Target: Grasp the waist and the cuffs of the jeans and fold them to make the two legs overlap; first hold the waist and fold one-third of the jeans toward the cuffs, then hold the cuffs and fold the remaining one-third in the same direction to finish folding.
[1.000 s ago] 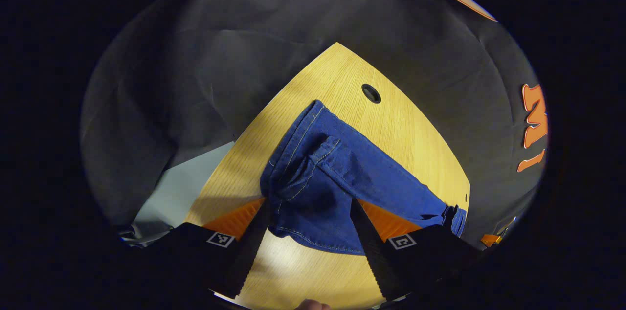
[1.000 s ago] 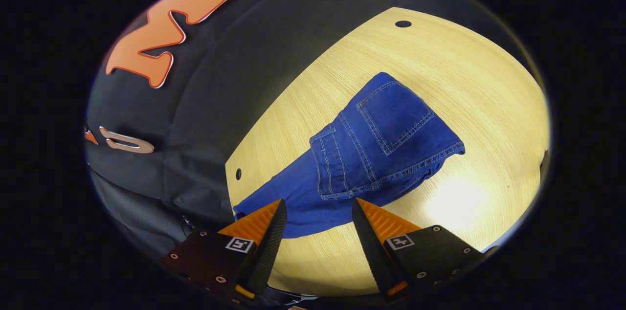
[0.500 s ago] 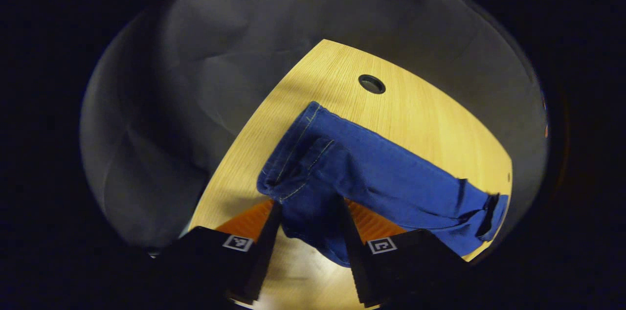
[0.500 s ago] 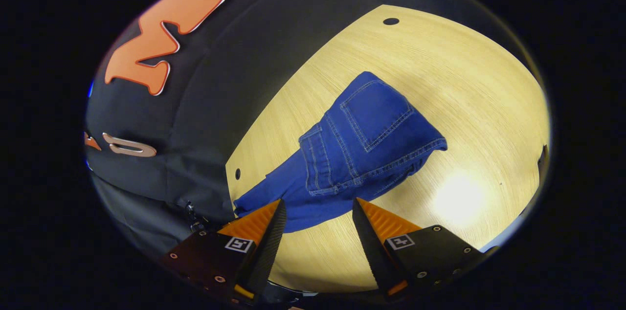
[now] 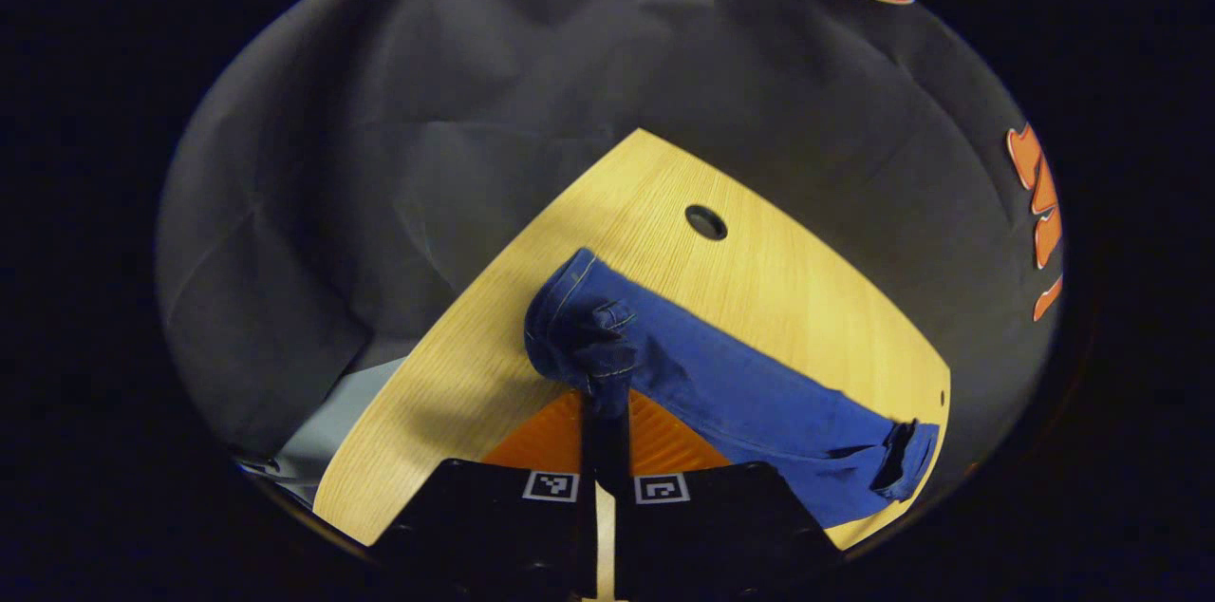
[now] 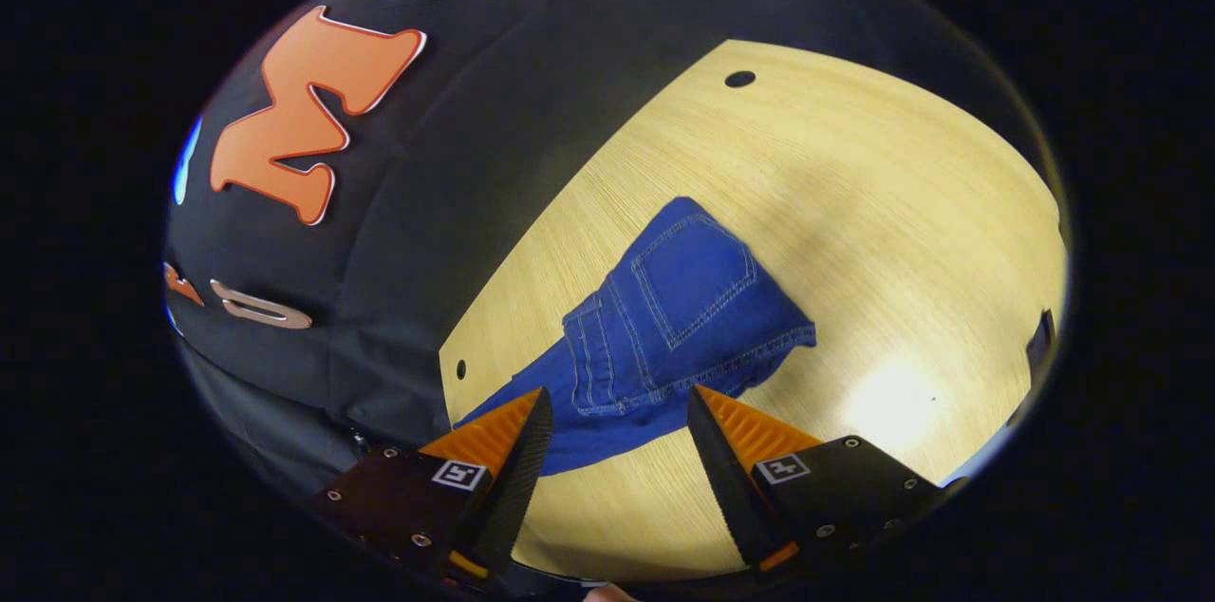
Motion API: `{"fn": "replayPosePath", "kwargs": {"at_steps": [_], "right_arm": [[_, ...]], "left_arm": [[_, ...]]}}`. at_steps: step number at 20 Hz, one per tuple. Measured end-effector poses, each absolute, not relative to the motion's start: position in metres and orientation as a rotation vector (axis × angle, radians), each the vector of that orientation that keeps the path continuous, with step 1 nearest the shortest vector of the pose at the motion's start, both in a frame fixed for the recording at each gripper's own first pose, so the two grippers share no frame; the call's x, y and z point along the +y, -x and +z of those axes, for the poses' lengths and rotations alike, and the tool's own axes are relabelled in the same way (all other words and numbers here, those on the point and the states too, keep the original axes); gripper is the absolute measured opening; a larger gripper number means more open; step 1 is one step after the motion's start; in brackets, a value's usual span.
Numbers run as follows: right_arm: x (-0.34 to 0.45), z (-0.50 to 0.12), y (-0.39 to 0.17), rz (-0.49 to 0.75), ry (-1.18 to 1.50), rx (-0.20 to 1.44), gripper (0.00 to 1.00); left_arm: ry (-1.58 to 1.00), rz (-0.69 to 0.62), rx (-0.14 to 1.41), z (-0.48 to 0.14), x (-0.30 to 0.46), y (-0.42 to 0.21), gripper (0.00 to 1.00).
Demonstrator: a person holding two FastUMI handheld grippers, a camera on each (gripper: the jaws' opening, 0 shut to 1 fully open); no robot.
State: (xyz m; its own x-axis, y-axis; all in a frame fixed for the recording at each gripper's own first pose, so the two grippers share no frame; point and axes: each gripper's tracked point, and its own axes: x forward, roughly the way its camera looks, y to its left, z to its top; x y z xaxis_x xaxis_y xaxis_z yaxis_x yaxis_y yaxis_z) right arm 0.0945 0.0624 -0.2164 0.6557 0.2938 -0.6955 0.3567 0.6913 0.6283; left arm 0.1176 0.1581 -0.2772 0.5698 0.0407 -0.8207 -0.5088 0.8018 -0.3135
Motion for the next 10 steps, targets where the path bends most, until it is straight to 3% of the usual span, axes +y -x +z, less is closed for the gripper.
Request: {"fn": "replayPosePath", "kwargs": {"at_steps": [2, 10], "right_arm": [[0.06, -0.213, -0.102, -0.03, -0.823, 0.87, 0.96], [0.047, -0.208, -0.111, 0.025, -0.783, 0.858, 0.98]], "left_arm": [[0.558, 0.339, 0.87, -0.255, 0.156, -0.116, 0.07], [0.475, 0.234, 0.694, -0.121, 0.1, -0.118, 0.07]]}}
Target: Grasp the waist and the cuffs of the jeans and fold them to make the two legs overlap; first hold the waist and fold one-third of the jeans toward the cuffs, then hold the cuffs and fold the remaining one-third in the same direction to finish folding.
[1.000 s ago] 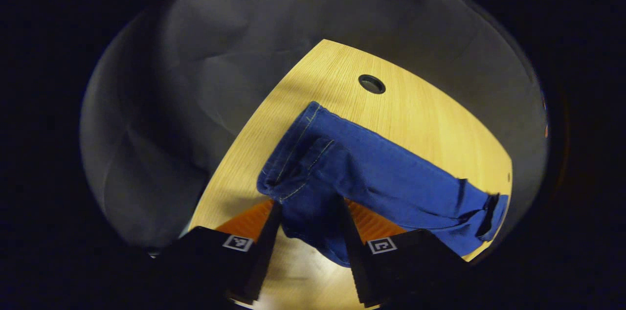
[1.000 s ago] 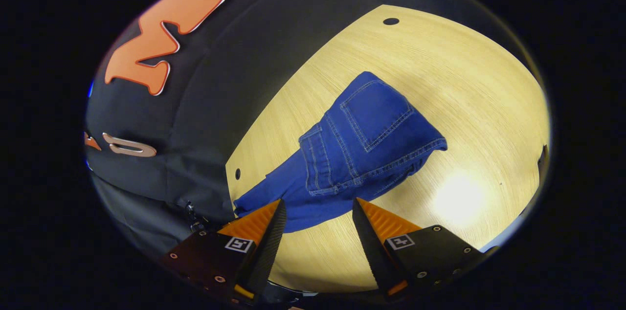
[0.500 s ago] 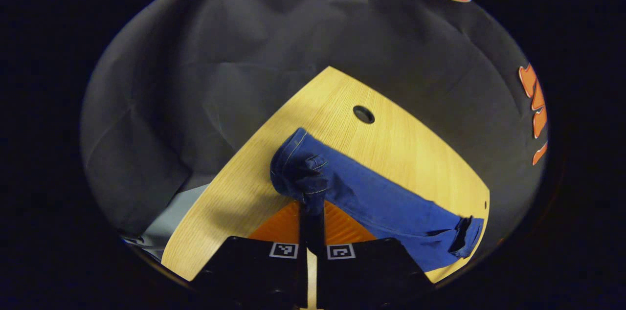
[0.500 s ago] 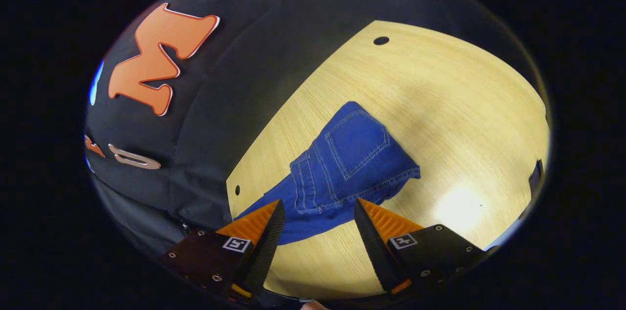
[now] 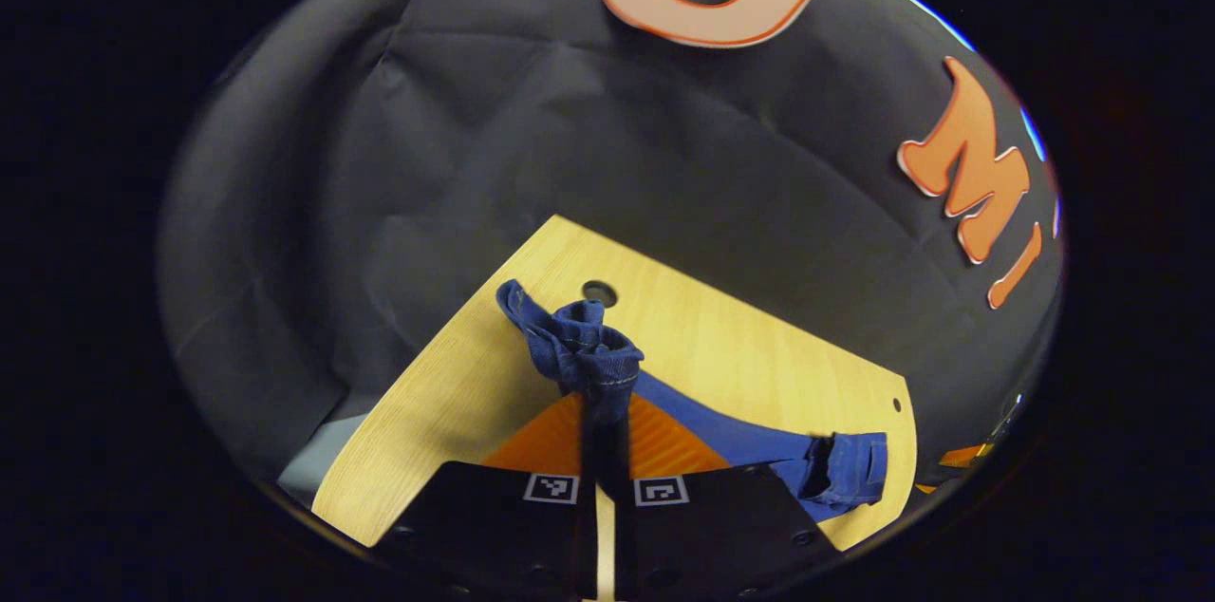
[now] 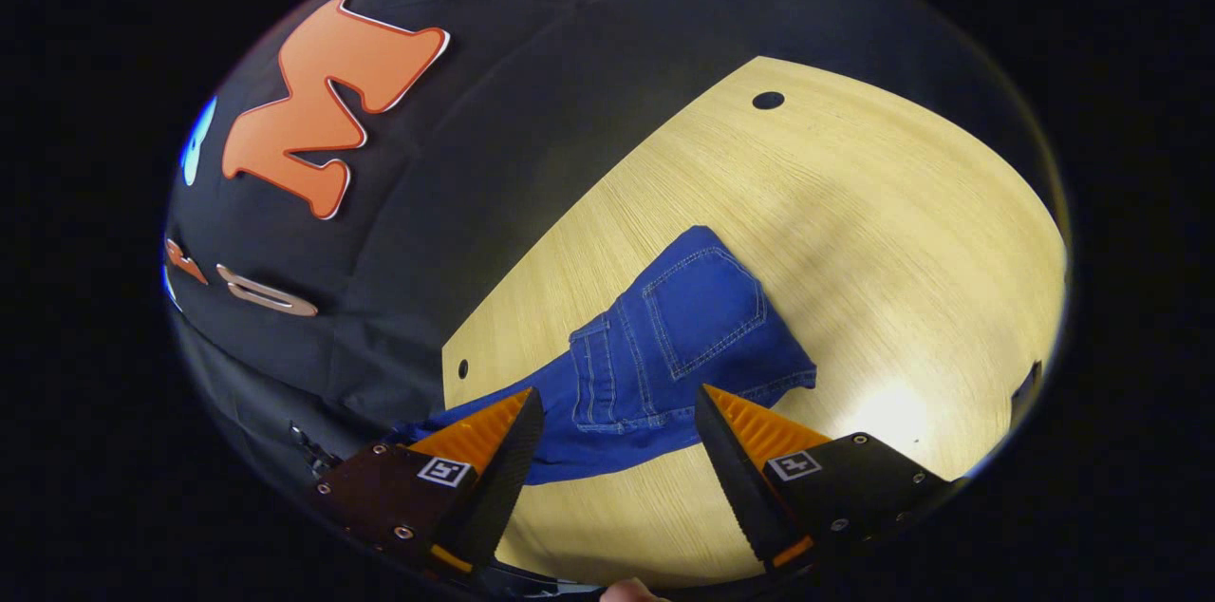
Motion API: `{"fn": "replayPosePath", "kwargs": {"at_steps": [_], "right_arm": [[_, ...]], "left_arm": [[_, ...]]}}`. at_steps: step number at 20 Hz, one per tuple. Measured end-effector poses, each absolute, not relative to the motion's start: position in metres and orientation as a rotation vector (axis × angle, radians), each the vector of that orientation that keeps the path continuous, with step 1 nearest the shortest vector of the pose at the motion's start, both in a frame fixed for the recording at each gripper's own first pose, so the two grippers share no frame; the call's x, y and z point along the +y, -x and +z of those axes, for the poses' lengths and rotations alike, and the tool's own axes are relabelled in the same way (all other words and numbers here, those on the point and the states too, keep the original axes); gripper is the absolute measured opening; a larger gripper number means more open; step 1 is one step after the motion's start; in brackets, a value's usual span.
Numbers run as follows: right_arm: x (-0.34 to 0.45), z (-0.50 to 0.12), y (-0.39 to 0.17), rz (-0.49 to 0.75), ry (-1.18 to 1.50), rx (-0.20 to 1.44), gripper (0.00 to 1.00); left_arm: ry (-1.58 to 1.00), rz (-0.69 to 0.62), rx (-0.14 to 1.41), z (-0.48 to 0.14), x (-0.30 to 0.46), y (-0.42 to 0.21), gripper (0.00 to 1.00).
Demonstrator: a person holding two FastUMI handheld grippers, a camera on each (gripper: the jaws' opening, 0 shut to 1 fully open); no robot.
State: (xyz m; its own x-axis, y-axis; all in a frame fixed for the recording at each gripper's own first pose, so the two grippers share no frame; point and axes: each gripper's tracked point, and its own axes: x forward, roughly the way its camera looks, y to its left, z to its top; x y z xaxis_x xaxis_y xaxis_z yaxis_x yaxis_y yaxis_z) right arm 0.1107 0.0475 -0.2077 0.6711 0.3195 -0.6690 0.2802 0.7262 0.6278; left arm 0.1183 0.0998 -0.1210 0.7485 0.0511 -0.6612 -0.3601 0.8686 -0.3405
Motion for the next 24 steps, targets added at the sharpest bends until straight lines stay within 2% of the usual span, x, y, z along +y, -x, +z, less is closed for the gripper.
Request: {"fn": "replayPosePath", "kwargs": {"at_steps": [6, 13, 20, 24], "right_arm": [[0.027, -0.201, -0.114, 0.048, -0.741, 0.829, 0.98], [0.009, -0.195, -0.113, 0.078, -0.65, 0.789, 0.98], [-0.002, -0.18, -0.114, 0.114, -0.555, 0.732, 0.98], [-0.011, -0.174, -0.113, 0.126, -0.532, 0.708, 0.98]], "left_arm": [[0.454, 0.132, 0.616, -0.054, 0.027, -0.141, 0.07], [0.408, -0.022, 0.572, -0.004, -0.084, -0.173, 0.07], [0.363, -0.173, 0.601, 0.004, -0.205, -0.196, 0.06], [0.324, -0.205, 0.615, -0.001, -0.252, -0.198, 0.06]]}}
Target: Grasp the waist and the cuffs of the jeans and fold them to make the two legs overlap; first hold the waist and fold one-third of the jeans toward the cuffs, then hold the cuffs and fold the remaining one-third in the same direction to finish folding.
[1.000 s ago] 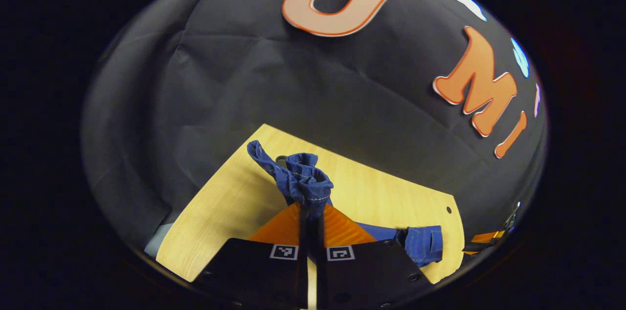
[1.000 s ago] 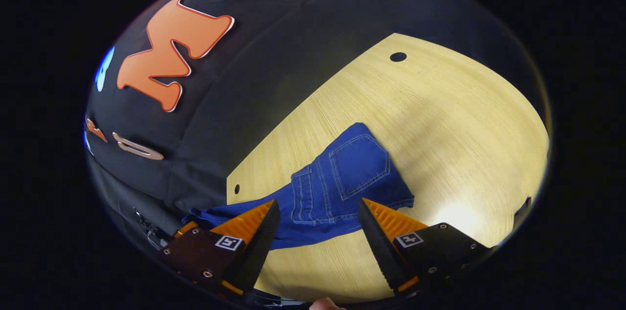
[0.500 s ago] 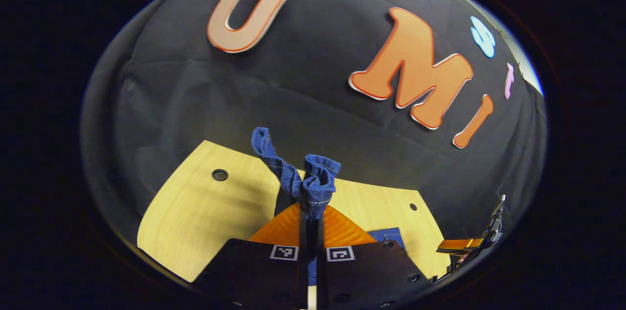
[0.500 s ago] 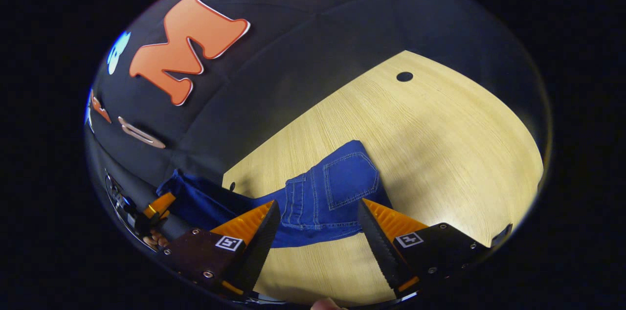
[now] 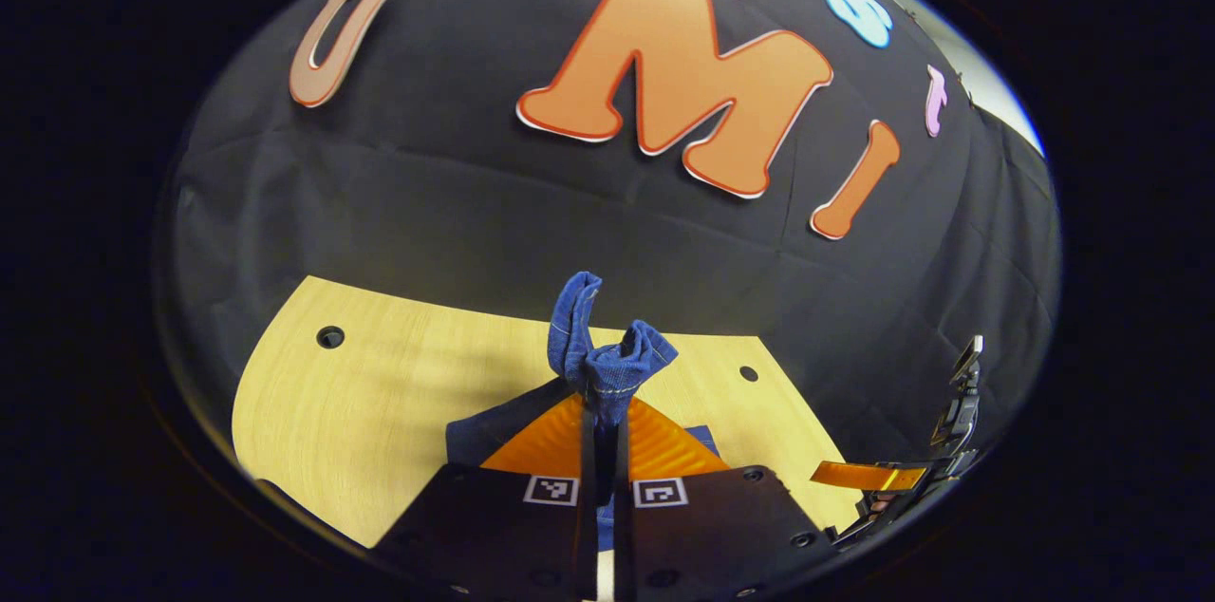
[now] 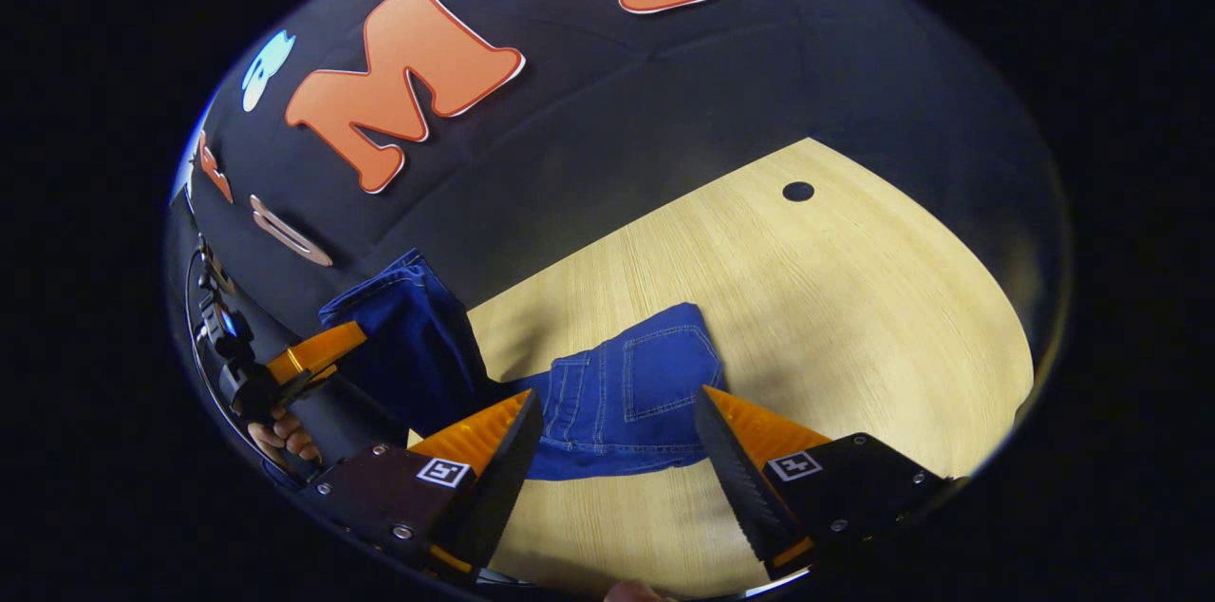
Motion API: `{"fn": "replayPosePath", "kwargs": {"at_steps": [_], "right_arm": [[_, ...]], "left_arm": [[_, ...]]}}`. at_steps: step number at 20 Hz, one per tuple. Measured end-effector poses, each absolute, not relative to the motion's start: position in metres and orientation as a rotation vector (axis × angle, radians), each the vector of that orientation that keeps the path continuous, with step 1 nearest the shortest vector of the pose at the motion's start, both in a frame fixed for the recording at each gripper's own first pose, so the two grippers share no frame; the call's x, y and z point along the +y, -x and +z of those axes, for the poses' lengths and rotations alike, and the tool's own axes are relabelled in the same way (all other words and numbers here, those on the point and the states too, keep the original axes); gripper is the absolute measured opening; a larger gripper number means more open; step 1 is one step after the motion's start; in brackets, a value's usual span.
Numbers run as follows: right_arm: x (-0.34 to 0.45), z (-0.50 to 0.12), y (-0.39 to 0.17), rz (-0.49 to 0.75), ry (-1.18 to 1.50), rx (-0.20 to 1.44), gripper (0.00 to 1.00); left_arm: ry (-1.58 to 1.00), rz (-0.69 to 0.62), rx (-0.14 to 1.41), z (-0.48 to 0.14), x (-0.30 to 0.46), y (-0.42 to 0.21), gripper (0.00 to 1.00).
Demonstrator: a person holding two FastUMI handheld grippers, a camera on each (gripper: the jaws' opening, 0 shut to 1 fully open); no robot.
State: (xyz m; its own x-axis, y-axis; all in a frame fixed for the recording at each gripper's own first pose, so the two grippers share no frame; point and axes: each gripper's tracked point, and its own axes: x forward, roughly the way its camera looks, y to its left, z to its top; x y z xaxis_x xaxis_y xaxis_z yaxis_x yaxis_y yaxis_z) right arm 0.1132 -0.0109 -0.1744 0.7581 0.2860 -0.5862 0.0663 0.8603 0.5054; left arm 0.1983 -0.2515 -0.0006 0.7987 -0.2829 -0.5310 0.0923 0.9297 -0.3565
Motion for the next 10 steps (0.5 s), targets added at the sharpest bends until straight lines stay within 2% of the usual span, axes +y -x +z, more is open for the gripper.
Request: {"fn": "replayPosePath", "kwargs": {"at_steps": [10], "right_arm": [[-0.021, -0.17, -0.109, 0.145, -0.458, 0.648, 0.98]], "left_arm": [[0.231, -0.278, 0.716, -0.047, -0.351, -0.2, 0.07]]}}
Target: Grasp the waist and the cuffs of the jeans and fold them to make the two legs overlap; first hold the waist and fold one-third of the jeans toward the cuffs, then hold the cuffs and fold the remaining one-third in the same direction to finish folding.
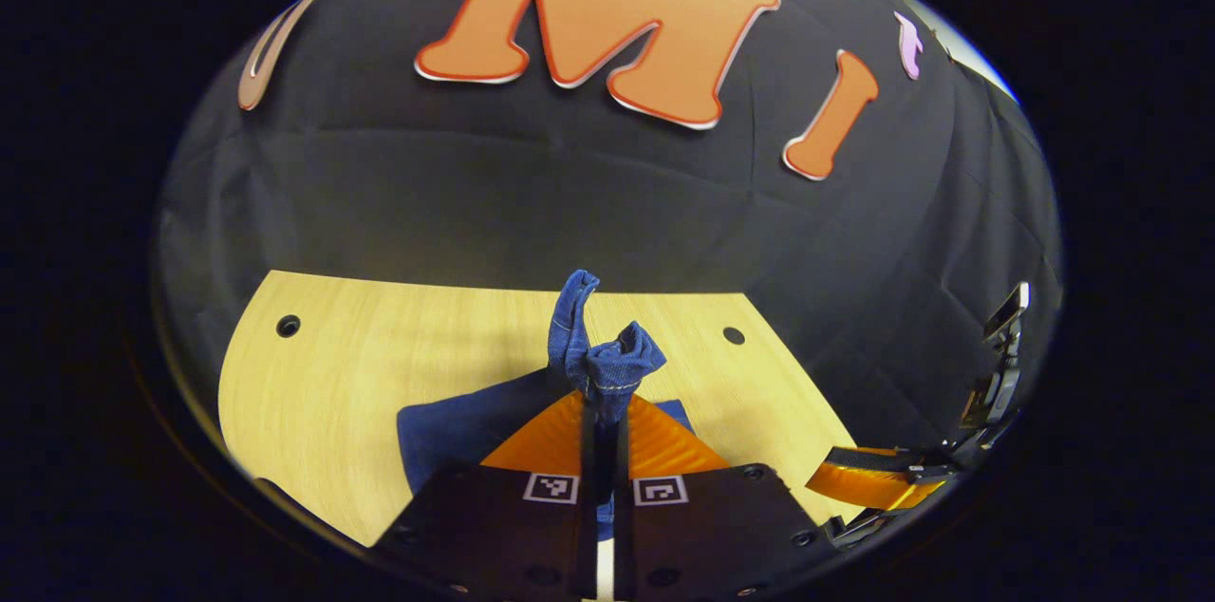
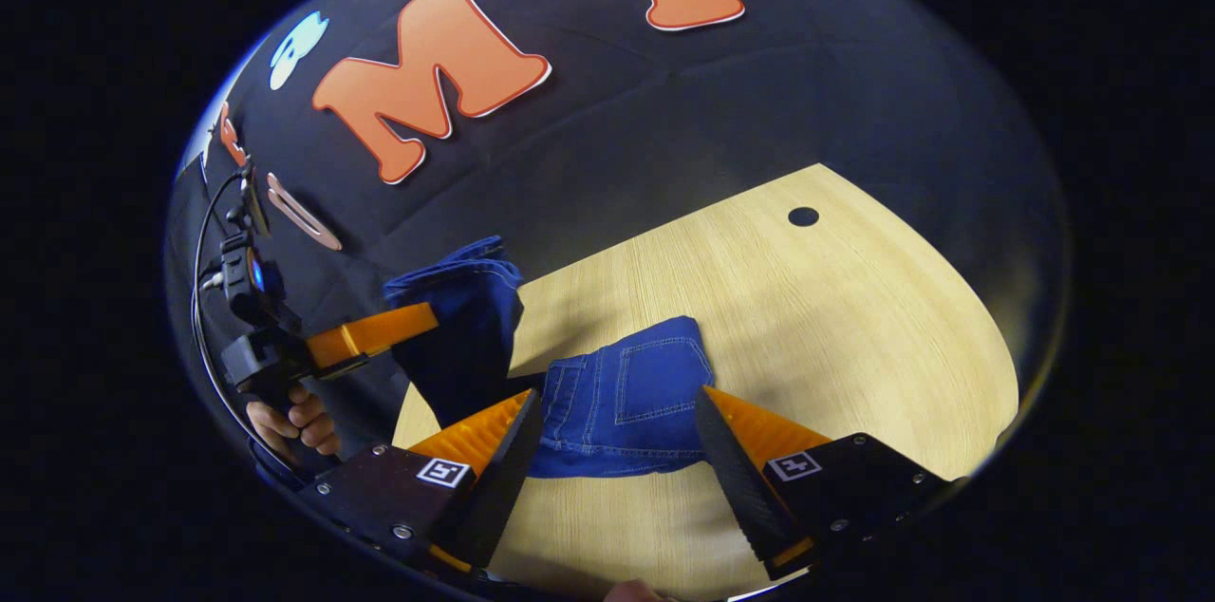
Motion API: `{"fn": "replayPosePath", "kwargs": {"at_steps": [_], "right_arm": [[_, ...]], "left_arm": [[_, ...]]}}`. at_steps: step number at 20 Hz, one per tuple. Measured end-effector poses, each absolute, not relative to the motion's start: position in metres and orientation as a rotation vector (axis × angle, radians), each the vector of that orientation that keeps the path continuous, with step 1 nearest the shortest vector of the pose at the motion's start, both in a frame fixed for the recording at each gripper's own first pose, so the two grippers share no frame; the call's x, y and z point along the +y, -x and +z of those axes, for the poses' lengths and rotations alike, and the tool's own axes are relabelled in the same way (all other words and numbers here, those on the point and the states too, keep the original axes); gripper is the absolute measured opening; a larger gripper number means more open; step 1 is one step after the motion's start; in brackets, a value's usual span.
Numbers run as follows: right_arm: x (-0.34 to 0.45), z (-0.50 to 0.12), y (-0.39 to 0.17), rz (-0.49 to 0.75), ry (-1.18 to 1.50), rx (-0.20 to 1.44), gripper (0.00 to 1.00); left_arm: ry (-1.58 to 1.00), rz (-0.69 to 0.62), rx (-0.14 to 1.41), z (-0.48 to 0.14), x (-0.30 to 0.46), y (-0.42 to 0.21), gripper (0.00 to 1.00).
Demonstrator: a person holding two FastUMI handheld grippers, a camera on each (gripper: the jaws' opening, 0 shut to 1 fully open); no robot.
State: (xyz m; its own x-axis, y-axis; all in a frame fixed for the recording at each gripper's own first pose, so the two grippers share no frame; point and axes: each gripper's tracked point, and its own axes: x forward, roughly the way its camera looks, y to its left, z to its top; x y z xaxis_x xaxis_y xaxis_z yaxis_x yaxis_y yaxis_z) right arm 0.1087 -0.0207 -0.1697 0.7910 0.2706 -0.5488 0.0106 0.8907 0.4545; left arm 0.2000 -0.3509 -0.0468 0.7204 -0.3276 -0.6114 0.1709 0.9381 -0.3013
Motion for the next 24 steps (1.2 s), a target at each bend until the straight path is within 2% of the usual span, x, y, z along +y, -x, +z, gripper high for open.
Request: {"fn": "replayPosePath", "kwargs": {"at_steps": [11, 13, 15, 16, 19, 20, 21, 22, 24], "right_arm": [[-0.038, -0.154, -0.111, 0.128, -0.332, 0.551, 0.98], [-0.043, -0.158, -0.103, 0.13, -0.314, 0.557, 0.98], [-0.045, -0.158, -0.102, 0.132, -0.307, 0.552, 0.98], [-0.043, -0.156, -0.103, 0.136, -0.309, 0.545, 0.98], [-0.045, -0.15, -0.104, 0.132, -0.294, 0.503, 0.98], [-0.045, -0.145, -0.104, 0.131, -0.273, 0.485, 0.98], [-0.046, -0.141, -0.105, 0.123, -0.247, 0.461, 0.98], [-0.045, -0.132, -0.106, 0.122, -0.218, 0.43, 0.98], [-0.038, -0.111, -0.109, 0.122, -0.155, 0.355, 0.98]], "left_arm": [[0.079, -0.323, 0.912, -0.145, -0.44, -0.173, 0.07], [0.056, -0.342, 0.952, -0.158, -0.452, -0.161, 0.08], [0.085, -0.399, 0.966, -0.157, -0.462, -0.148, 0.14], [0.108, -0.417, 0.947, -0.152, -0.468, -0.147, 0.29], [0.105, -0.435, 0.866, -0.131, -0.462, -0.149, 0.82], [0.084, -0.423, 0.83, -0.122, -0.455, -0.152, 0.82], [0.074, -0.406, 0.79, -0.111, -0.449, -0.157, 0.77], [0.068, -0.392, 0.755, -0.099, -0.442, -0.159, 0.82], [0.061, -0.355, 0.672, -0.067, -0.422, -0.163, 0.86]]}}
